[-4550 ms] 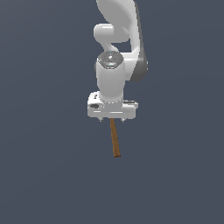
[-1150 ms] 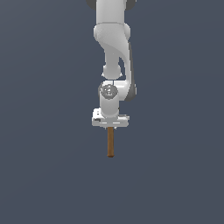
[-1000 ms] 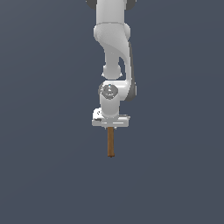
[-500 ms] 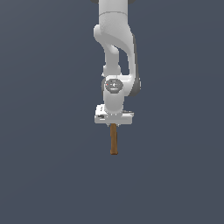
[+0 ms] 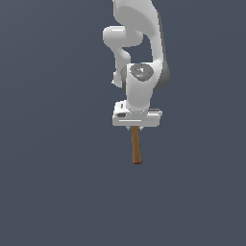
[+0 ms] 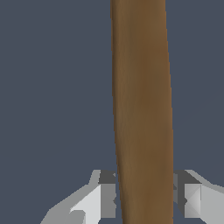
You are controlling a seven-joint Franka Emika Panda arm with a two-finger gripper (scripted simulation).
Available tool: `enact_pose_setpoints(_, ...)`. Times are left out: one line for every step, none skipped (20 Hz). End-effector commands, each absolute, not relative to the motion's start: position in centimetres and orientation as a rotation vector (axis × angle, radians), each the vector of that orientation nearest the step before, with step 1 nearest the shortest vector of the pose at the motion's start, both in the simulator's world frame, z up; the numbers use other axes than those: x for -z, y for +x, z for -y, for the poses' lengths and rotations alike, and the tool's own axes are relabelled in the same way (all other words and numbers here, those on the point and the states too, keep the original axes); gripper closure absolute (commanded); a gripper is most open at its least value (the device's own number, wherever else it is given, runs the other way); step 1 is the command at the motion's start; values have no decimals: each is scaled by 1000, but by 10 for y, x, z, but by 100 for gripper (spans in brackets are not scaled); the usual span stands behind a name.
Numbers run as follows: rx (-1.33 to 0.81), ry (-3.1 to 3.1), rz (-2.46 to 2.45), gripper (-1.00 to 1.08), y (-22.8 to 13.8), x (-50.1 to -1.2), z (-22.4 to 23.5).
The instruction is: Pick up the object and move it to a goal position.
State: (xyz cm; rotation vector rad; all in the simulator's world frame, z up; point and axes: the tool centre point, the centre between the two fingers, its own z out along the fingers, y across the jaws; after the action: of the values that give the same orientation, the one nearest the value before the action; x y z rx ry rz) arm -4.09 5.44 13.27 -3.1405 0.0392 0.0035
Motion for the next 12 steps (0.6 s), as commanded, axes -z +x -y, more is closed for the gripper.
enact_pose_setpoints(2, -3141, -40, 108, -39, -162, -69)
enact_pose_setpoints(2, -3141, -40, 108, -38, -173, -75)
enact_pose_setpoints(2, -3141, -41, 108, -38, -184, -81)
enact_pose_setpoints(2, -3141, -41, 108, -37, -195, -87)
enact_pose_setpoints(2, -3141, -41, 108, -36, -205, -93)
enact_pose_setpoints(2, -3142, -42, 108, -36, -216, -98)
enact_pose_setpoints(2, -3142, -42, 108, -35, -226, -104)
enact_pose_setpoints(2, -3142, -43, 108, -34, -237, -109)
enact_pose_setpoints(2, -3142, -43, 108, -33, -247, -115)
enact_pose_setpoints(1, -3142, -44, 108, -33, -257, -120)
enact_pose_setpoints(1, -3142, -44, 108, -32, -267, -126)
enact_pose_setpoints(1, -3142, -44, 108, -31, -278, -132)
